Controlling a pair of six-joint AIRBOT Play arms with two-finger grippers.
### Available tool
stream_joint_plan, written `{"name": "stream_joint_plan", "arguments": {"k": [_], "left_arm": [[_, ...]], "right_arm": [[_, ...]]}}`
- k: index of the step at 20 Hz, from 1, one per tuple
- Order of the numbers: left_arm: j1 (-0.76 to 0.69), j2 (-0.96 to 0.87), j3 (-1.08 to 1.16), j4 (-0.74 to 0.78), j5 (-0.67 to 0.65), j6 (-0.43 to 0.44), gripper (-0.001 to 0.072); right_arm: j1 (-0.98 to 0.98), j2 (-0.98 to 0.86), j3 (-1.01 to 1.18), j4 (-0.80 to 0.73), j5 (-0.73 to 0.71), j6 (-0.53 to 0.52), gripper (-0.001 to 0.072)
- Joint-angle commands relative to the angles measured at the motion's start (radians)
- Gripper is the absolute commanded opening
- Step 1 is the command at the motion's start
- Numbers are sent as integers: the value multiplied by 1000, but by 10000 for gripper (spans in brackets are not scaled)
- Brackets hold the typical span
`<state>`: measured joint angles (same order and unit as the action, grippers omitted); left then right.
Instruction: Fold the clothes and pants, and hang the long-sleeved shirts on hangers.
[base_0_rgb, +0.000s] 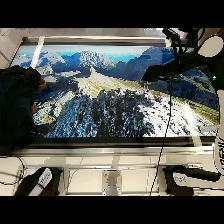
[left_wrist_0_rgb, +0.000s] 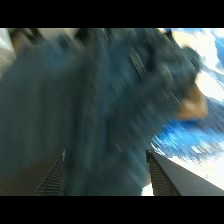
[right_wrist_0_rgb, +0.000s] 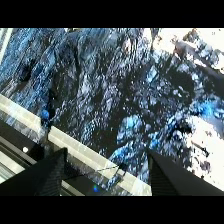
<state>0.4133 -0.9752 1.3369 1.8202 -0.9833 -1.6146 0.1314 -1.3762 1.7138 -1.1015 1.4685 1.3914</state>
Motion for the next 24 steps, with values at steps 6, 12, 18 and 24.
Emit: {"name": "stream_joint_plan", "arguments": {"k": [6,12,18,24], "left_arm": [[3,-644,450,283,-243,-22,661],[19,-811,450,281,-160,-29,650],[-8,-727,473,280,-154,-20,14],[-267,-391,566,-111,-43,-14,13]], "right_arm": [[79,-2,0,-2,-93,1,549],[100,-2,0,0,-228,2,549],[98,-1,23,-32,-229,2,548],[98,3,223,-349,137,1,547]]}}
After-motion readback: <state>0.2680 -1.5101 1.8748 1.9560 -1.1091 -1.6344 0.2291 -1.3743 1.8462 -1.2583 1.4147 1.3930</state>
